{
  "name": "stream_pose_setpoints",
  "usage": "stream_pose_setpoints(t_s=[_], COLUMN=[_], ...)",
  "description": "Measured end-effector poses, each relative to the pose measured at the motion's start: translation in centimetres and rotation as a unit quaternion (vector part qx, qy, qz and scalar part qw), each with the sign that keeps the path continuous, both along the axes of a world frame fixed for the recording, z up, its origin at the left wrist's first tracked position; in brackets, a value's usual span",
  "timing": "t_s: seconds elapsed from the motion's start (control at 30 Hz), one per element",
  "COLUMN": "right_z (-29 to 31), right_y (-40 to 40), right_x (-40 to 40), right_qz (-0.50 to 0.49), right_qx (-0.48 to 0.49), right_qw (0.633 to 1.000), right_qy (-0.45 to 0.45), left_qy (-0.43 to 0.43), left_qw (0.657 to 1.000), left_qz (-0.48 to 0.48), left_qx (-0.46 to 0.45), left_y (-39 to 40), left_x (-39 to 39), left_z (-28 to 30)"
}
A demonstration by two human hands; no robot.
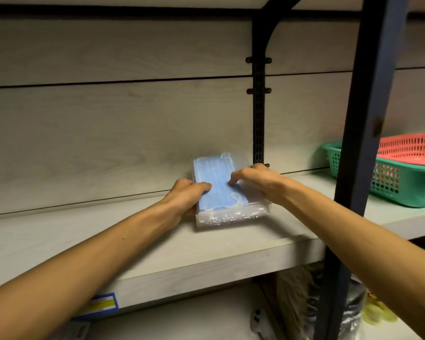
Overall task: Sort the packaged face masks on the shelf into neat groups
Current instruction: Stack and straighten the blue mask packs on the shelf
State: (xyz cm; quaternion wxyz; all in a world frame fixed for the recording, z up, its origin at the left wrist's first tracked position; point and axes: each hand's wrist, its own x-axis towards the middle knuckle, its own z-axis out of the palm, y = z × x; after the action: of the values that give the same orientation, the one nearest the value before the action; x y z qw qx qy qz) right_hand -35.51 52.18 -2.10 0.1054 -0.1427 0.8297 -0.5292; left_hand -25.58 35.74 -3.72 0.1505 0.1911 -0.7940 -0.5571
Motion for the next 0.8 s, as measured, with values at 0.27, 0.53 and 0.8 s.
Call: stream_pose_setpoints(t_s=[0.27,0.53,0.8], right_z=[-1.2,0.0,-1.4], right_y=[1.2,2.7,3.3], right_x=[-0.1,0.6,0.8], right_qz=[0.025,0.030,0.021], right_qx=[0.110,0.152,0.210], right_qw=[0.993,0.988,0.971], right_qy=[0.015,0.027,0.116], left_qy=[-0.105,-0.106,-0.092], left_qw=[0.992,0.986,0.976], left_qz=[-0.062,-0.098,-0.097], left_qx=[-0.018,-0.089,-0.170], left_y=[0.4,1.9,2.8], left_x=[1.1,2.5,3.3], left_z=[0.3,1.0,0.1])
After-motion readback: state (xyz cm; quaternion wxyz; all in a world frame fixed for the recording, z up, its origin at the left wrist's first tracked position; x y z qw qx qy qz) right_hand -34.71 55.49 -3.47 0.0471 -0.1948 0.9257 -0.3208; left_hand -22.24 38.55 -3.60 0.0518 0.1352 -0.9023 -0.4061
